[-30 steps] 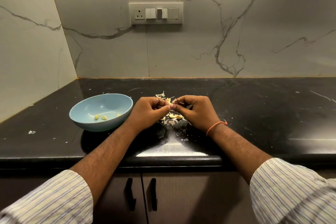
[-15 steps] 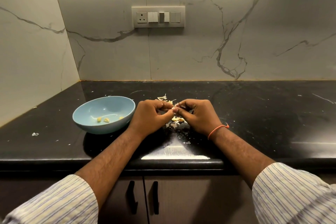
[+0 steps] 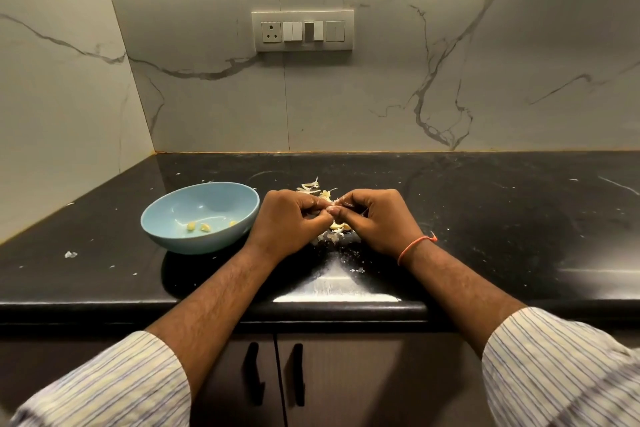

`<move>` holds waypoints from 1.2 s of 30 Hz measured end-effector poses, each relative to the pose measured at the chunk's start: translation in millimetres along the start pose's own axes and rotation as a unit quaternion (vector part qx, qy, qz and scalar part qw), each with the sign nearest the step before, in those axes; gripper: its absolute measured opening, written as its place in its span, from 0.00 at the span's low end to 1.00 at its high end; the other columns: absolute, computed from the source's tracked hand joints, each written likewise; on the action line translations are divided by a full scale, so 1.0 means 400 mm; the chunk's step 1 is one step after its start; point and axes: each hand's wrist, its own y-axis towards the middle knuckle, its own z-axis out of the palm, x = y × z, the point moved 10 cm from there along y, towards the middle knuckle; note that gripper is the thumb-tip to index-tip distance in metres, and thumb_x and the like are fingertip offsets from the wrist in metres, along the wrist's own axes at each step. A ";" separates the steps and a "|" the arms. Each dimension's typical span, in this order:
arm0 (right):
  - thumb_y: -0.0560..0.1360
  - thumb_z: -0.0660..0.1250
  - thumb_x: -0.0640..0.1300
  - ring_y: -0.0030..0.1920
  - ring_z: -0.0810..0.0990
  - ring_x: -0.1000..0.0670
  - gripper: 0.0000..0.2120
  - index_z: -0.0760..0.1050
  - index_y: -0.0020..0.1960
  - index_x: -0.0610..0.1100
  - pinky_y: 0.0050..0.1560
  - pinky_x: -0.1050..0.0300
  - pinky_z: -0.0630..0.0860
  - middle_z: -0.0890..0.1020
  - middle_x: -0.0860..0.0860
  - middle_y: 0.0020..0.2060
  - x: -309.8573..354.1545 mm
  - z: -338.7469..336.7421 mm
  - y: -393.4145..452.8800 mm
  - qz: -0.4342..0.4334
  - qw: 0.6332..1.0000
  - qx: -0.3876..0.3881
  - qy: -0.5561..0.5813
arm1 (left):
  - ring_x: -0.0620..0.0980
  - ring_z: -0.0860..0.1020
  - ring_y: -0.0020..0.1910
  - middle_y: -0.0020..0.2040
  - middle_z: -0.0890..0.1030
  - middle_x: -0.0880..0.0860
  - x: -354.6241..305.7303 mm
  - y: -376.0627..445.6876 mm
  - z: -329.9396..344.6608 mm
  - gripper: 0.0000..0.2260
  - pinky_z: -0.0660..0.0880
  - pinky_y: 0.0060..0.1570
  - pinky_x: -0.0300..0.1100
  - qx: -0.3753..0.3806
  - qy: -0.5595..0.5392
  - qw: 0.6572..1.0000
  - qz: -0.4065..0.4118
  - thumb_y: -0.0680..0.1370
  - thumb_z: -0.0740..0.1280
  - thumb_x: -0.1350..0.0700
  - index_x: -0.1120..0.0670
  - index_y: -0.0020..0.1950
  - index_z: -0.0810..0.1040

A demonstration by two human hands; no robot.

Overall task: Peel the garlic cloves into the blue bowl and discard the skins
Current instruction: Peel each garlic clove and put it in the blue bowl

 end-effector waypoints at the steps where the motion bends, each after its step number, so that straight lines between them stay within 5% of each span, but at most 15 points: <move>1: 0.77 0.76 0.47 0.42 0.86 0.57 0.06 0.87 0.50 0.46 0.46 0.53 0.84 0.88 0.55 0.41 0.003 0.002 -0.001 -0.002 1.000 0.005 0.001 | 0.36 0.84 0.38 0.41 0.88 0.43 0.002 0.001 -0.003 0.05 0.80 0.38 0.32 -0.005 0.001 1.000 -0.002 0.76 0.78 0.53 0.49 0.51 0.91; 22: 0.77 0.77 0.48 0.42 0.86 0.57 0.08 0.87 0.53 0.46 0.45 0.53 0.84 0.88 0.55 0.41 -0.020 -0.013 0.001 0.014 0.999 -0.031 0.004 | 0.40 0.85 0.39 0.42 0.87 0.44 0.007 0.004 -0.001 0.07 0.81 0.40 0.34 -0.009 -0.013 1.000 0.010 0.77 0.78 0.51 0.53 0.52 0.89; 28: 0.76 0.78 0.49 0.42 0.86 0.56 0.08 0.87 0.52 0.46 0.45 0.52 0.84 0.88 0.56 0.40 -0.015 -0.016 -0.002 0.008 0.999 -0.036 0.020 | 0.36 0.81 0.33 0.37 0.84 0.39 0.001 0.001 -0.003 0.06 0.76 0.37 0.30 -0.015 -0.023 1.000 0.010 0.77 0.78 0.53 0.52 0.52 0.89; 32: 0.75 0.79 0.49 0.41 0.86 0.56 0.09 0.87 0.53 0.46 0.44 0.54 0.84 0.87 0.56 0.41 -0.010 -0.015 -0.002 0.001 0.999 -0.028 0.022 | 0.43 0.80 0.29 0.35 0.84 0.40 0.007 0.005 0.002 0.06 0.77 0.32 0.36 -0.005 -0.033 0.999 0.011 0.77 0.78 0.52 0.50 0.53 0.89; 36: 0.75 0.79 0.47 0.41 0.85 0.56 0.09 0.87 0.54 0.47 0.44 0.56 0.84 0.87 0.56 0.41 -0.005 -0.016 -0.004 -0.005 0.999 -0.029 0.016 | 0.37 0.80 0.31 0.34 0.82 0.39 0.015 0.006 0.004 0.06 0.74 0.35 0.28 -0.007 -0.040 0.999 0.005 0.77 0.78 0.55 0.54 0.53 0.89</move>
